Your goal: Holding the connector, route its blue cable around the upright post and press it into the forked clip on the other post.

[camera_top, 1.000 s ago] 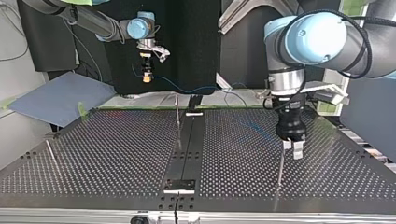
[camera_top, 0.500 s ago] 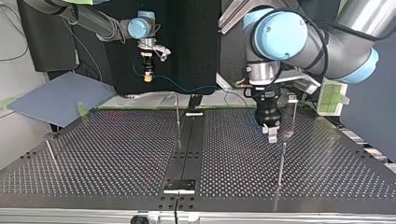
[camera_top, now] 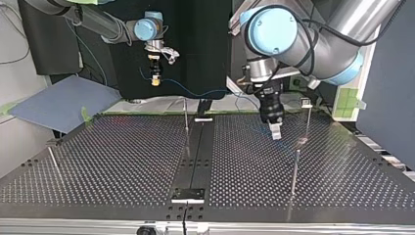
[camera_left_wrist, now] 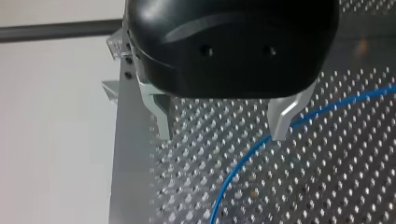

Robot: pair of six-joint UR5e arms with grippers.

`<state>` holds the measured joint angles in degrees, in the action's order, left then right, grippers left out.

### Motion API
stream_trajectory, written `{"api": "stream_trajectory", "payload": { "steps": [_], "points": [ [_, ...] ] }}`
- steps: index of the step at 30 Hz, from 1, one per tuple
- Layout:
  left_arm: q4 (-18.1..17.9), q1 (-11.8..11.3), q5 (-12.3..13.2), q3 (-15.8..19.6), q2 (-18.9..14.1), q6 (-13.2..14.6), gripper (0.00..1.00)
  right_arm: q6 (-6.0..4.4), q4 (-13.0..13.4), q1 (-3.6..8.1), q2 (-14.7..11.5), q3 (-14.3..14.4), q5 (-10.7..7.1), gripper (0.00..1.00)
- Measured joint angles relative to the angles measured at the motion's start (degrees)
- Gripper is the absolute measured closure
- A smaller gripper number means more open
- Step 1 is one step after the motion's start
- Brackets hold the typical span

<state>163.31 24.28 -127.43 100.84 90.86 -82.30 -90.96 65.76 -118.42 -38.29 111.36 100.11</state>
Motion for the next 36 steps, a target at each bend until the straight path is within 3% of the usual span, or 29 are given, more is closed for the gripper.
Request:
{"api": "stream_trajectory", "payload": {
  "steps": [18, 28, 36],
  "points": [
    [-5.19, -1.21, -8.40, 0.04, 0.39, 8.45, 0.00, -0.02, 0.01, -0.01, 0.00, 0.02, 0.00, 1.00],
    [-6.82, 0.36, -8.64, 0.04, 3.86, 11.77, 0.00, -0.03, 0.07, 0.00, 0.00, -0.02, 0.00, 1.00],
    [-8.83, 0.29, -8.40, 0.04, 4.33, 13.12, 0.00, -0.04, 0.11, 0.00, 0.00, -0.03, 0.00, 1.00]
  ]
}}
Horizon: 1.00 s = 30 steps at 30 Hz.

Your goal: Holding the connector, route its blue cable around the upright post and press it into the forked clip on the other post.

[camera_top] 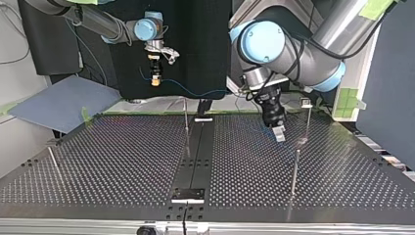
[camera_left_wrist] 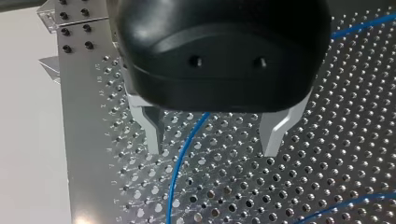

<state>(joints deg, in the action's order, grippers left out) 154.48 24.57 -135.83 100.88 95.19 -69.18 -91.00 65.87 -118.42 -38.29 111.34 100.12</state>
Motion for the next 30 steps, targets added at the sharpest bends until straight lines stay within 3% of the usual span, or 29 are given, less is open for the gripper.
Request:
{"api": "stream_trajectory", "payload": {
  "steps": [7, 20, 30],
  "points": [
    [-1.48, 0.33, 0.61, -0.02, 0.02, 1.57, 0.00, -0.13, 0.23, 0.04, 0.00, -0.01, 0.00, 1.00],
    [-1.69, -0.78, 2.89, -0.45, 0.16, 1.63, 0.00, -0.16, 0.19, 0.04, 0.00, -0.01, 0.00, 1.00],
    [-1.30, -0.38, 3.33, -2.97, 3.77, 1.37, 0.00, -0.22, 0.19, 0.04, 0.00, 0.00, 0.00, 1.00]
  ]
}}
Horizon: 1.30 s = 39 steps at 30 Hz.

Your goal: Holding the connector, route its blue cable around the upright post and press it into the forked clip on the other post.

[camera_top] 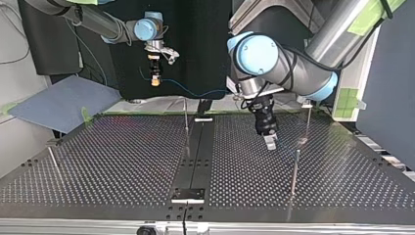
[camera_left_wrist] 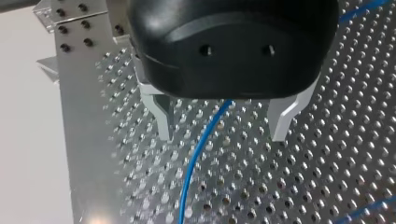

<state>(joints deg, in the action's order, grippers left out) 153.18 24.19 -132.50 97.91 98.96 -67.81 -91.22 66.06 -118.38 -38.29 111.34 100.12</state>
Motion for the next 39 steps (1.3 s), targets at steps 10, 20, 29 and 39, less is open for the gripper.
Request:
{"api": "stream_trajectory", "payload": {
  "steps": [10, 20, 29, 39],
  "points": [
    [1.95, 0.09, 0.97, -4.33, 1.06, -0.76, 0.00, -0.03, 0.15, 0.01, 0.00, -0.01, 0.00, 1.00],
    [5.01, -0.83, 3.78, -9.18, 1.09, -2.67, 0.00, -0.04, 0.14, 0.03, 0.00, -0.01, 0.00, 1.00],
    [6.44, -1.50, 5.51, -11.57, 1.37, -4.20, 0.00, -0.01, 0.08, 0.03, 0.00, -0.01, 0.00, 1.00],
    [6.83, -2.25, 6.58, -13.03, 5.60, -5.53, 0.00, 0.05, 0.01, 0.04, 0.00, -0.02, 0.00, 1.00]
  ]
}}
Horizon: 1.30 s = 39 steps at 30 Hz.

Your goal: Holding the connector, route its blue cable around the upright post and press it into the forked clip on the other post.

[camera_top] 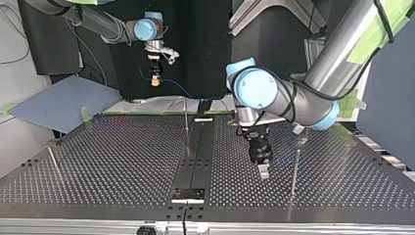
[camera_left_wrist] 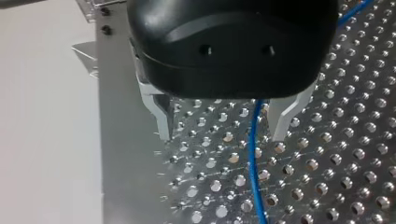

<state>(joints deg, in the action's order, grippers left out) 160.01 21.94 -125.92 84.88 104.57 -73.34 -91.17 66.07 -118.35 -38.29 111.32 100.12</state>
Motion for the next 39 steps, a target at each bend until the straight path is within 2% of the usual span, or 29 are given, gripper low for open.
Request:
{"api": "stream_trajectory", "payload": {
  "steps": [9, 19, 29, 39],
  "points": [
    [2.72, -0.92, 1.99, -3.58, 0.64, -2.26, 0.00, 0.01, 0.00, 0.00, 0.00, 0.00, 0.00, 1.00],
    [3.94, -2.81, 3.77, -5.26, 0.66, -5.11, 0.00, 0.05, 0.02, -0.05, 0.00, 0.00, 0.00, 1.00],
    [5.67, -5.18, 6.60, -6.80, 1.04, -8.33, 0.00, 0.09, -0.06, -0.09, 0.00, 0.00, 0.00, 1.00],
    [8.87, -4.46, 6.67, -6.78, 2.98, -9.98, 0.00, 0.10, -0.01, -0.09, 0.00, 0.00, 0.00, 1.00]
  ]
}}
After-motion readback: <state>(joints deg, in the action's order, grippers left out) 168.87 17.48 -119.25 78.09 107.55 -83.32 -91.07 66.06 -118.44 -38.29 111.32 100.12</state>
